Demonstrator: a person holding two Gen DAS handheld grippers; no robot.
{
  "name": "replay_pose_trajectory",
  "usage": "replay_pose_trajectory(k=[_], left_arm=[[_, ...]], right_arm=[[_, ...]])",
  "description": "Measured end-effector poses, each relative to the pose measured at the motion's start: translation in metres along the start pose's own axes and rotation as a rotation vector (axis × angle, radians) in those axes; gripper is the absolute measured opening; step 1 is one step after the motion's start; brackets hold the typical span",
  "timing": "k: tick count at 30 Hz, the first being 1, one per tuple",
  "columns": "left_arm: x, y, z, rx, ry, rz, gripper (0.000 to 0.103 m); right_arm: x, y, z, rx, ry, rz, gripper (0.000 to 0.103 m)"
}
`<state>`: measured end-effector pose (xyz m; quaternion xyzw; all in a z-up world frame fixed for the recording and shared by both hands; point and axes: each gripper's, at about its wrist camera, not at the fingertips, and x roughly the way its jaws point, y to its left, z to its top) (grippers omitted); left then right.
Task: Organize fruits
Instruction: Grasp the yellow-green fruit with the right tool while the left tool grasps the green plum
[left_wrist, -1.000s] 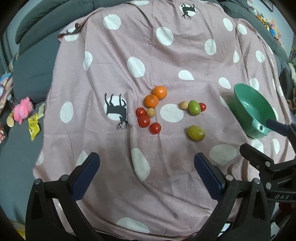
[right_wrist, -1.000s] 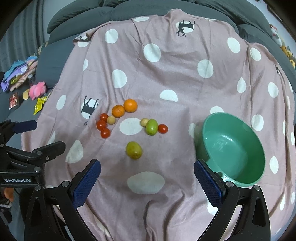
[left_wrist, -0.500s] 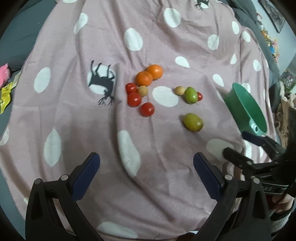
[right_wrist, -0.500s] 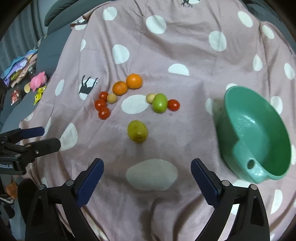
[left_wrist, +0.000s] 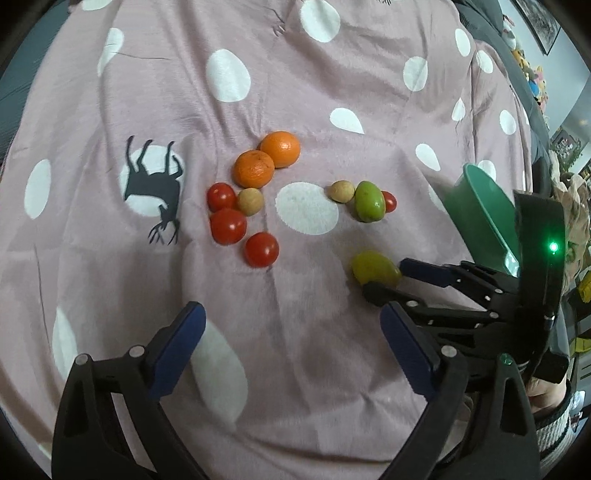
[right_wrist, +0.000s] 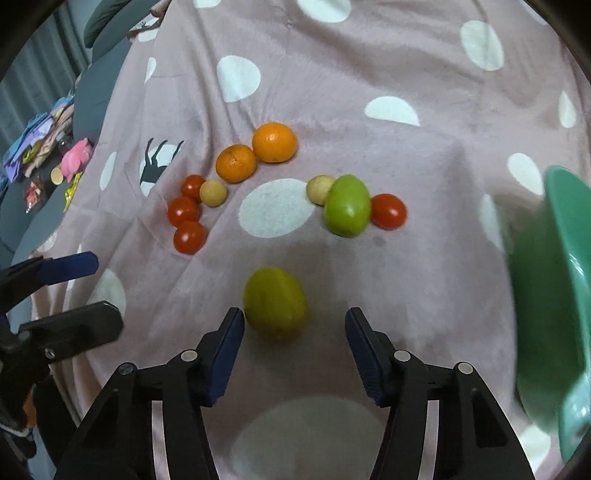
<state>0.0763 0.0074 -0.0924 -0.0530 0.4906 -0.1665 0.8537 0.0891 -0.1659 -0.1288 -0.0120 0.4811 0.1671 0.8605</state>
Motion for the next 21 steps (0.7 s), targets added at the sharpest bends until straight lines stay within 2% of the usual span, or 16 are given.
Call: replay_pose_trajectory(k=[4,13,17,21], left_arm=[[0.011,-0.003,0.01,0.008,0.011,-0.007,0.093],[0.043,-0.031,0.042,0.026,0.039,-0.032,0.086],[0.066,-0.047,0.058,0.023,0.07,-0.044,0.076],[0.087,-0.059,0.07,0.027,0.096,-0.036,0.073]], right_arm=[[0.008,0.002,0.006,-0.051,-0.002,0.022,0.036],[-0.014,-0.046,0.006,0.064,-0.074,-0.094,0.036],[-0.011,-0.048,0.001,0.041,-0.07,-0.133,0.036],[-0.008,-0.055,0.003,0.04,-0.072,-0.156,0.036]])
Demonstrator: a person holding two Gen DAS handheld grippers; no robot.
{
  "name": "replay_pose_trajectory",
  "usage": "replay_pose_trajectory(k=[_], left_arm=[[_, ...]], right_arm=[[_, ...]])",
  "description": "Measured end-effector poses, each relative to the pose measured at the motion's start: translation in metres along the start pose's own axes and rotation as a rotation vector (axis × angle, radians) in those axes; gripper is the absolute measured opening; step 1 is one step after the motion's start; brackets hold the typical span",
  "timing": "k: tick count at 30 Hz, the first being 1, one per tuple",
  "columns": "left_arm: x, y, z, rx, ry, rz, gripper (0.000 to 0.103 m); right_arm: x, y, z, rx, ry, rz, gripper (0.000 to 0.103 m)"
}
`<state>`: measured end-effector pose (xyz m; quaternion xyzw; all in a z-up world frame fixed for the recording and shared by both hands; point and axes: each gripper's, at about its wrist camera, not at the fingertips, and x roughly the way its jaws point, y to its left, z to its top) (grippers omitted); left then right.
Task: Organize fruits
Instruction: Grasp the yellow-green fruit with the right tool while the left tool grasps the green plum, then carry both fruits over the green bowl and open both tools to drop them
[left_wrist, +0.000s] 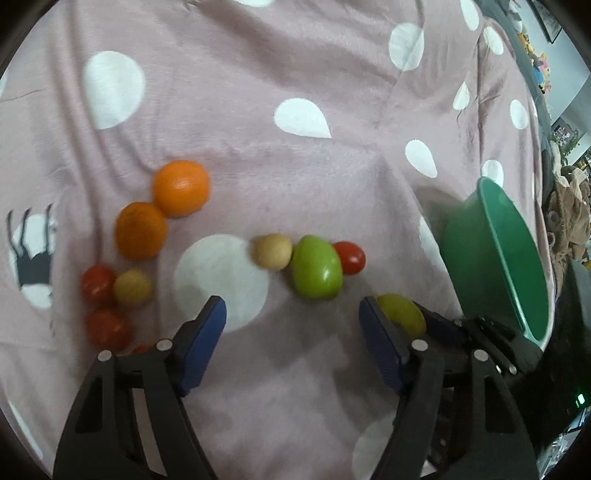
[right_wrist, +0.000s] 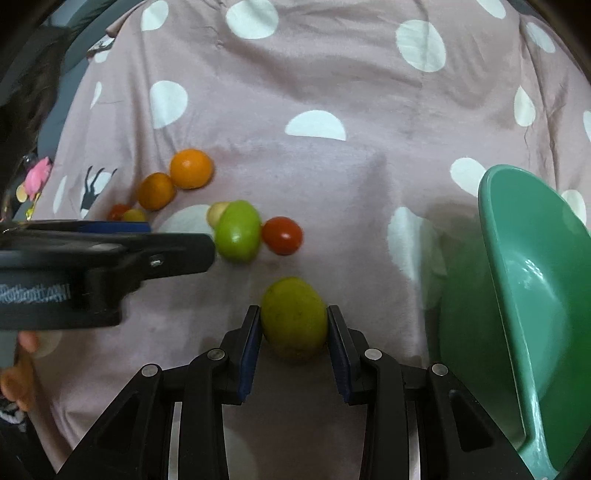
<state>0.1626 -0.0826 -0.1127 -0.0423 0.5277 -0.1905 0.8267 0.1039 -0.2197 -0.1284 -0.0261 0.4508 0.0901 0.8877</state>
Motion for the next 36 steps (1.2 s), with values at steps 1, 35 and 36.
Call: replay_pose_trajectory(k=[1,35,36], left_arm=[[0.003,-0.001,0.001,0.001,0.007,0.001,0.071],[-0.044,-0.006,-0.054,0.087,-0.053,0.042,0.032],[-0.045,-0.011,-0.053,0.095,-0.057,0.04,0.032]], right_arm=[[-0.001,-0.002,0.001,0.001,-0.005,0.003,0.036],[-0.059,-0.011,-0.002,0.08,-0.124,0.061,0.036],[-0.063,-0.012,-0.002,0.082,-0.134,0.058,0.036]])
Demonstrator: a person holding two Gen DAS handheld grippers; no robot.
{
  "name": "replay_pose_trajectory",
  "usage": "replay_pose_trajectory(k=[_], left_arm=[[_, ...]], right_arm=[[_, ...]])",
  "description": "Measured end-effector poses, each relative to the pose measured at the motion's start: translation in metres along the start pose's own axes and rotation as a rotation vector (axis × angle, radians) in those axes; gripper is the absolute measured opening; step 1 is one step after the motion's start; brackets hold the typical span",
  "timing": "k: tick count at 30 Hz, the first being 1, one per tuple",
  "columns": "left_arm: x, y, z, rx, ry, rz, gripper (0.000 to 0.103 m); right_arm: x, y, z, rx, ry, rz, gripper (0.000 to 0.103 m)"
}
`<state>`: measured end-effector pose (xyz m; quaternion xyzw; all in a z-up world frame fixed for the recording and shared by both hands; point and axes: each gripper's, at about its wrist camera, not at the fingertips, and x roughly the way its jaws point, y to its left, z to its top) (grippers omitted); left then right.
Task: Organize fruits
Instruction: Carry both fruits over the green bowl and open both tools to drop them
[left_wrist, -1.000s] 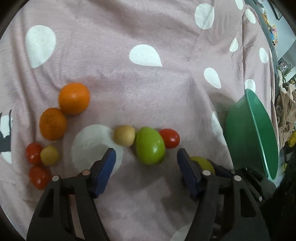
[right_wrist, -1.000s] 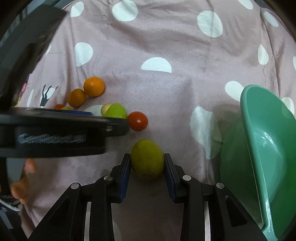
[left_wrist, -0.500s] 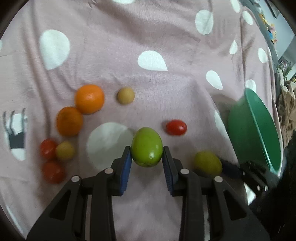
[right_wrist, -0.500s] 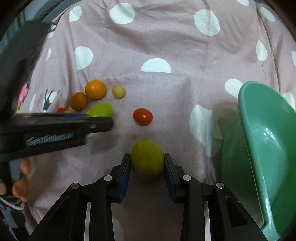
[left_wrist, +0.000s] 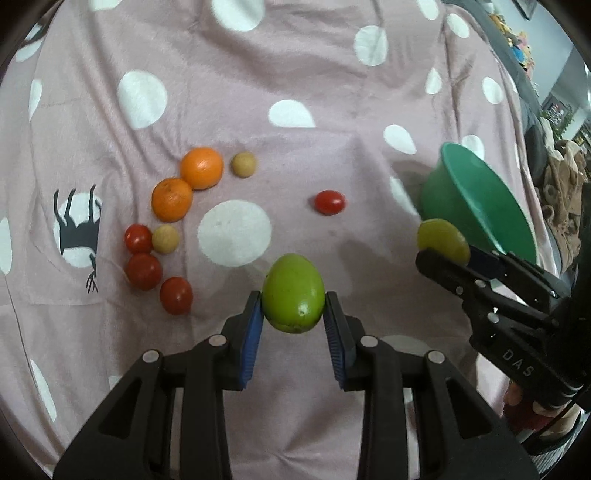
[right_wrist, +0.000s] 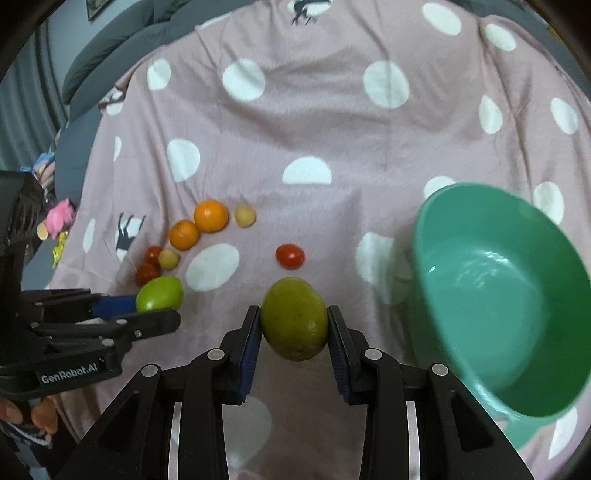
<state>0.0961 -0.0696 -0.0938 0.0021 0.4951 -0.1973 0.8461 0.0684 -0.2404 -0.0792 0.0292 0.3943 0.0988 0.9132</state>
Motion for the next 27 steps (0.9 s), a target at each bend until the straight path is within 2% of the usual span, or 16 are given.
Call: replay_pose_trajectory(k=[5,12,18,23,27], left_arm=[[-0.01,-0.031,0.013,0.072,-0.04,-0.025,0.032],[-0.003,-0.086,0.039,0.195,-0.069,-0.061,0.033],[0.006,-0.138,0.058,0.298,-0.106,-0.145,0.033],[0.032,-0.169,0.064,0.355,-0.093,-0.175,0.033],[0.05,-0.174,0.062,0.376,-0.06,-0.162,0.033]], right_arm=[[-0.026,-0.015,0.003,0.026,-0.064,-0.028,0.036],[-0.054,-0.051,-0.002,0.106,-0.131,-0.096,0.036],[-0.072,-0.095,-0.01,0.206,-0.177,-0.186,0.036],[-0.071,-0.117,-0.019,0.248,-0.169,-0.241,0.036],[-0.064,-0.125,-0.026,0.263,-0.144,-0.245,0.036]])
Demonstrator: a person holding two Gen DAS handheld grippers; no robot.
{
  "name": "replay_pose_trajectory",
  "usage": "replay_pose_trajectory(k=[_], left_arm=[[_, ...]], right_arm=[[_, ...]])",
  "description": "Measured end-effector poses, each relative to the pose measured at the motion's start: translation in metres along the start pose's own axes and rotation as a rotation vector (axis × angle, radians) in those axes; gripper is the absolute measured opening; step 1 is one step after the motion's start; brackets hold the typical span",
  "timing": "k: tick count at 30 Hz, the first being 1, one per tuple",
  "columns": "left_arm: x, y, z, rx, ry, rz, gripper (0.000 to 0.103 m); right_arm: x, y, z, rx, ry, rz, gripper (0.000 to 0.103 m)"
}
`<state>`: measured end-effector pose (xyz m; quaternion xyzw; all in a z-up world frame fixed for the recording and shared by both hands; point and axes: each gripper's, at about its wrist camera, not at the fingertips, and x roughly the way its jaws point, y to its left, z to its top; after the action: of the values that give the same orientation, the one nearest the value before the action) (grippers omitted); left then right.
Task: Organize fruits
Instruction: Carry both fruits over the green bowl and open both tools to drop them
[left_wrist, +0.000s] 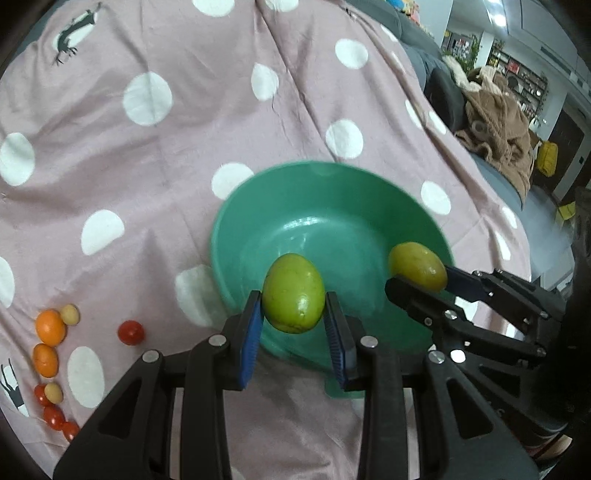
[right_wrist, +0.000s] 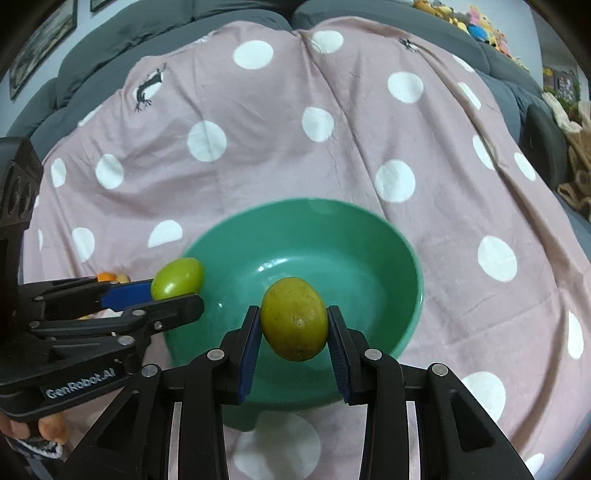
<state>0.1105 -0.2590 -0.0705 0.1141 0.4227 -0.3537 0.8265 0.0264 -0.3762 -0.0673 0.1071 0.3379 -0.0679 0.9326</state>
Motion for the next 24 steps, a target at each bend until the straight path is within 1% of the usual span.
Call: replay_pose_trajectory(k=[6,7,9,10,11,12,14,17,19,20,22,24], left_arm=[[0.0,-0.006,-0.001,0.022,0.001,0.013,0.033],[-0.001,-0.006,0.0,0.022,-0.004,0.014,0.036],[-0.006,-0.006,0.0,0.027,-0.018,0.022,0.044],[-0.01,-0.006,-0.001,0.026,-0.028,0.024,0.052],[-0.012,-0.006,-0.002,0.025,-0.033,0.024,0.062],[-0.015,-0.005,-0.003,0.022,-0.038,0.028,0.065],[-0.024,-0.002,-0.007,0.007,-0.05,0.029,0.066],[-0.044,0.012,-0.024,-0.034,-0.063,0.032,0.072],[-0.057,0.024,-0.039,-0.062,-0.06,0.057,0.074],[-0.065,0.036,-0.053,-0.085,-0.051,0.081,0.076],[-0.077,0.05,-0.073,-0.121,-0.036,0.12,0.076],[-0.091,0.071,-0.098,-0.179,-0.013,0.167,0.076]], right_arm=[[0.006,-0.003,-0.006,0.0,0.034,-0.008,0.037],[0.006,-0.002,-0.006,-0.002,0.036,-0.01,0.037],[0.005,-0.003,-0.006,-0.003,0.037,-0.015,0.037],[0.003,-0.004,-0.006,0.0,0.036,-0.024,0.037],[0.0,-0.005,-0.006,0.003,0.026,-0.031,0.037],[-0.003,-0.007,-0.005,0.009,0.019,-0.035,0.038],[-0.01,-0.011,-0.005,0.03,0.01,-0.036,0.039],[-0.02,-0.018,-0.007,0.052,-0.003,-0.033,0.041],[-0.028,-0.023,-0.01,0.065,-0.009,-0.034,0.041],[-0.031,-0.025,-0.011,0.068,-0.009,-0.036,0.041],[-0.037,-0.028,-0.014,0.079,-0.006,-0.04,0.041],[-0.043,-0.028,-0.018,0.087,-0.001,-0.03,0.041]])
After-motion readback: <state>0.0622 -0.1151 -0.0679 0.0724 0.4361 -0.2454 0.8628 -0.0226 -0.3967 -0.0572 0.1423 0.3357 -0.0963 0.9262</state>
